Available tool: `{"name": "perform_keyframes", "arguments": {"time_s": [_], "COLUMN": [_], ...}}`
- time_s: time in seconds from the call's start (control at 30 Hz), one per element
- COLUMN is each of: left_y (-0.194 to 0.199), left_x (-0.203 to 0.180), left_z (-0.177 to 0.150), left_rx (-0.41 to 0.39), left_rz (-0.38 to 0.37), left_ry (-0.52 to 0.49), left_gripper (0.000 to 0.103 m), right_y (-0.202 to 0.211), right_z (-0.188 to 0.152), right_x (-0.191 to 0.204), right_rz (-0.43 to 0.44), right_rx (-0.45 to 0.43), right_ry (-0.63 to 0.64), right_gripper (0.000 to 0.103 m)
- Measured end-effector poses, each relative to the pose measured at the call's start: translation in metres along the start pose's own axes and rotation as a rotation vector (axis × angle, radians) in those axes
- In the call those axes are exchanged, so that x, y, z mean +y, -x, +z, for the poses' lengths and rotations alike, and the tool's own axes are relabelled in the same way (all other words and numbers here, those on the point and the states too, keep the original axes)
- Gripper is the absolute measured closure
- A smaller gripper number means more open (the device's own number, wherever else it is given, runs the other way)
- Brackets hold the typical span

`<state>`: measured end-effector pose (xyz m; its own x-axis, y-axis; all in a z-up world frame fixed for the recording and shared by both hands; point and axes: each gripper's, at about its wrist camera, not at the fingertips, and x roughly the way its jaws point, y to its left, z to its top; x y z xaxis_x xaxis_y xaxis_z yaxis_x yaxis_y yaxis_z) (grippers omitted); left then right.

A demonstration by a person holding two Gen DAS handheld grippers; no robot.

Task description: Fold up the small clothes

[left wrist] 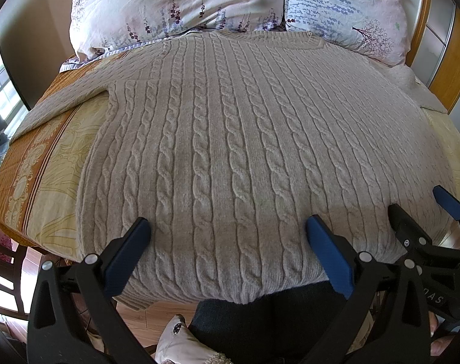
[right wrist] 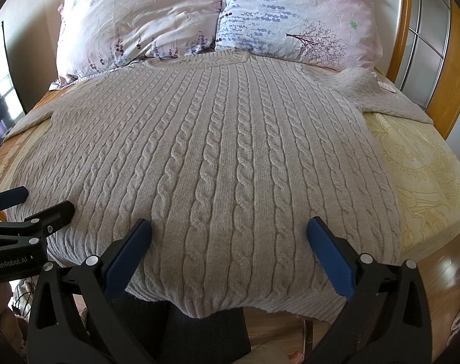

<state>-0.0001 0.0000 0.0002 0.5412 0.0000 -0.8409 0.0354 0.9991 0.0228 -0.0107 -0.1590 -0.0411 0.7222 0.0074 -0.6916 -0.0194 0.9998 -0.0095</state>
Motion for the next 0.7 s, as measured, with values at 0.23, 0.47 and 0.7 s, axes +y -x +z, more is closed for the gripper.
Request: {"name": "perform_keyframes", "arguments": {"time_s": [0.23,0.47,0.7], "left_y": [0.0,0.0,-0.0001], "left_x": [0.0,0.0,0.0], "left_z": [-0.0001,-0.0001,0.0001], "left_rx": [0.0,0.0,0.004], "left_rz": [0.0,0.0,0.0], "left_ry": [0.0,0.0,0.001], "left_gripper": [0.002,0.002,0.002], "right_y": [0.001,-0.001,-0.0006], "right_z": [0.0002,0.0,0.0001], "right_x": [0.001,0.0005,-0.0003], "right_rz": [0.001,0.001,0.0], "right_rx": [0.003,0.003,0.003], "right_ry": [0.002,0.001,-0.001], "right_gripper": [0.001,0.001,0.001]}}
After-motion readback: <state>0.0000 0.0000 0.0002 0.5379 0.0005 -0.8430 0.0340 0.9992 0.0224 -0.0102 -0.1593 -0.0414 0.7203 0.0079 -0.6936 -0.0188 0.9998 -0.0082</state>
